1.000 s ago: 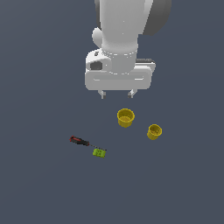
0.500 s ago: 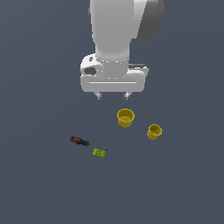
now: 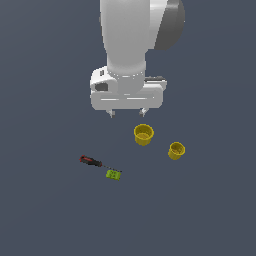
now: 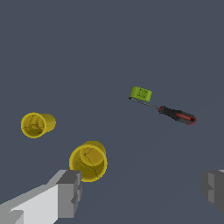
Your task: Pick up a designated object from a clutter of objects.
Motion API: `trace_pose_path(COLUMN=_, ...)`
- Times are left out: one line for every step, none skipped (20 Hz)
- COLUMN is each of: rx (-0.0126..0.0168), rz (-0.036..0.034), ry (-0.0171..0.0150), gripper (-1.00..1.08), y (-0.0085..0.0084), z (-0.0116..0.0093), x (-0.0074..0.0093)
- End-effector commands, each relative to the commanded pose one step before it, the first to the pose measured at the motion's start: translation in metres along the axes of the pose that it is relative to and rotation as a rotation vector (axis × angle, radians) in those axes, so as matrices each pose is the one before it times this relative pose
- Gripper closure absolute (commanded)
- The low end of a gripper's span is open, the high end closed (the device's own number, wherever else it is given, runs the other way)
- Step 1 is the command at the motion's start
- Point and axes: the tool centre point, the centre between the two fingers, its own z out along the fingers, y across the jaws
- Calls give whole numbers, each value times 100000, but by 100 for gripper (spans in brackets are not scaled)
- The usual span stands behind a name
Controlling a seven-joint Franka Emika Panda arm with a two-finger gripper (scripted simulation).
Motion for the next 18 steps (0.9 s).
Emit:
trace_pose_path(rx=-64, rz=-2901, ry=41, gripper=-92, y=319, z=505, x=275)
trace_pose_path(rx=-28, rz=-1397, ry=28, gripper=-92, y=156, z=239, x=126)
trace_pose_path(rx=-31, rz=-1506, ry=31, gripper=-92, y=169, z=258, x=132)
trace_pose_path(rx=-35, rz=-1618, ry=35, gripper=-92, y=183, z=277, x=137)
trace_pose_path(rx=-38, rz=-1726, ry=37, gripper=-92, y=198, z=297, x=141)
trace_pose_path(rx=-40, rz=-1837, ry=37, gripper=-92, y=213, z=318, x=143)
trace_pose_path(rx=-42, rz=-1947, ry=38, gripper=-92, y=230, z=339, x=144)
trace_pose_path(rx=-45, rz=-2060, ry=40, gripper=-92, y=246, z=360, x=144)
trace_pose_path(rx=-48, rz=-2170, ry=41, gripper=-92, y=261, z=381, x=142)
trace_pose_path(rx=-49, rz=-2210, ry=40, gripper=-92, y=269, z=391, x=134)
trace_pose_path(rx=-49, rz=-2212, ry=39, gripper=-92, y=272, z=393, x=124)
trace_pose_path(rx=-49, rz=-2213, ry=38, gripper=-92, y=274, z=395, x=113)
trace_pose_path(rx=-49, rz=-2214, ry=37, gripper=-92, y=275, z=397, x=102)
trace_pose_path(rx=-49, rz=-2215, ry=36, gripper=-92, y=277, z=399, x=92)
trace_pose_path(rx=-49, rz=-2216, ry=35, gripper=-92, y=278, z=401, x=81)
trace_pose_path(rx=-49, rz=-2217, ry=34, gripper=-92, y=278, z=403, x=71)
trace_pose_path(rx=-49, rz=-2218, ry=33, gripper=-92, y=279, z=405, x=60)
trace_pose_path(rx=-49, rz=-2219, ry=32, gripper=-92, y=278, z=407, x=50)
